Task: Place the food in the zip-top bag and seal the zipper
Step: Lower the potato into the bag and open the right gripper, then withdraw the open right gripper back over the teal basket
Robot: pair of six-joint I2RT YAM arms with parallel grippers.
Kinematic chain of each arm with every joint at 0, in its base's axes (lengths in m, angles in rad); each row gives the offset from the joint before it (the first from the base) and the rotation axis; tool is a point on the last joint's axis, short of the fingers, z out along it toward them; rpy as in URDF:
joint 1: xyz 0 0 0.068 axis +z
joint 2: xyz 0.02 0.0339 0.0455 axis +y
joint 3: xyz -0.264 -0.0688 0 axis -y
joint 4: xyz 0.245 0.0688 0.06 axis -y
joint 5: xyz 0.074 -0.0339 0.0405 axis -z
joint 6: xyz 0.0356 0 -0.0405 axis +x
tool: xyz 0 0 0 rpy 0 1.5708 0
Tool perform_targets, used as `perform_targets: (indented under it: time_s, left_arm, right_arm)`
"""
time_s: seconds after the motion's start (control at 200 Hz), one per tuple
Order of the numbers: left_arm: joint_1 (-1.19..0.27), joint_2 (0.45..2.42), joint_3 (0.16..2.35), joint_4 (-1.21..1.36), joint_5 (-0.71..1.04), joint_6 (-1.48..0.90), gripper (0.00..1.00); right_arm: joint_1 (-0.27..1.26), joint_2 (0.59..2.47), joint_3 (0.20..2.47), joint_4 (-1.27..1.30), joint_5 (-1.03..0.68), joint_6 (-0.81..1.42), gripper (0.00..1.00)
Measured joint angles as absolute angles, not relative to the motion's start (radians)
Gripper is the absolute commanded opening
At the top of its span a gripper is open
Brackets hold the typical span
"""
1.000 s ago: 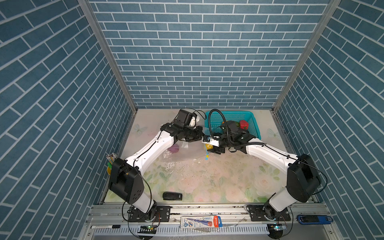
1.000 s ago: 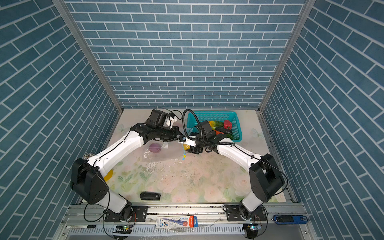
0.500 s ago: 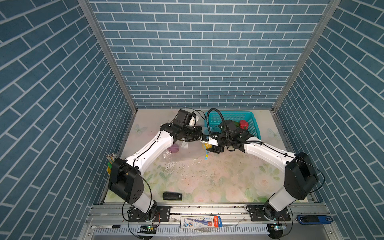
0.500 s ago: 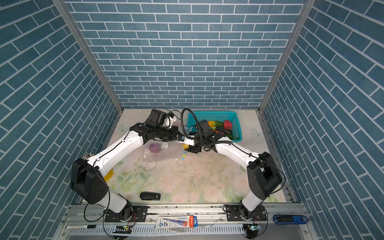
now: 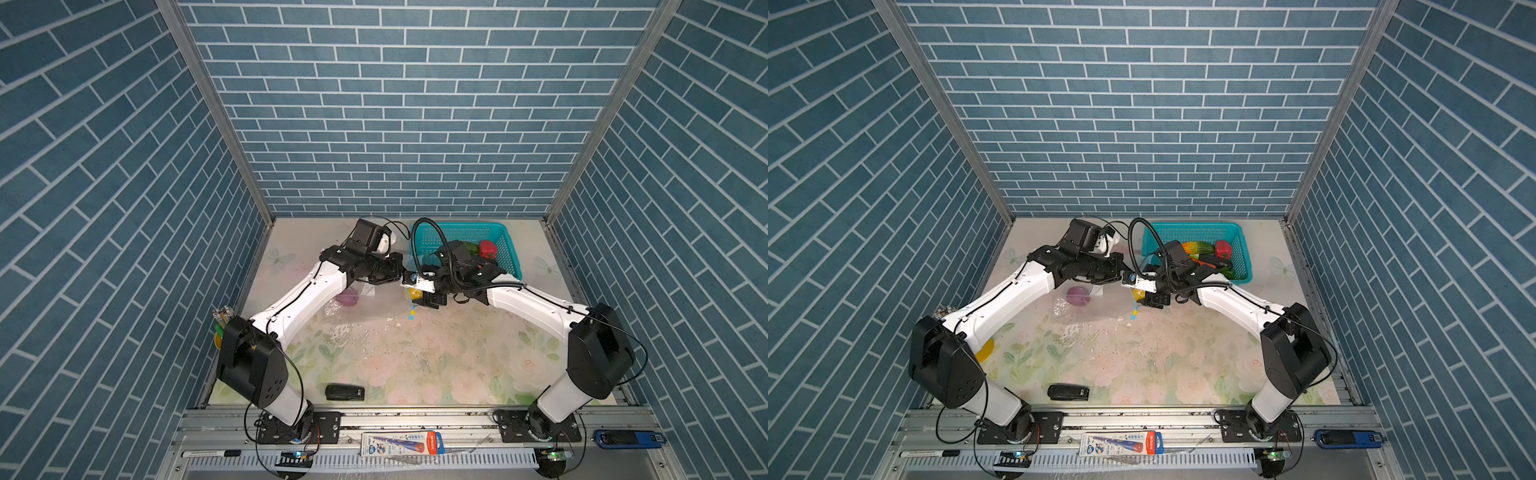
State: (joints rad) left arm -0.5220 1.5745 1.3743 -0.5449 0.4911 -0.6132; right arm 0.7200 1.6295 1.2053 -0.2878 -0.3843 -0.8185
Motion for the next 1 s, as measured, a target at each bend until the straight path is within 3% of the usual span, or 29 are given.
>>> perform_targets:
  time_s: [1.0]
  left_arm:
    - [-0.524,1.559,1.374,-0.545,0.487,-0.614,0.0]
  right_arm:
    - [0.733,1.604,1.205,-0.297,-0.344,-0.826,0.79]
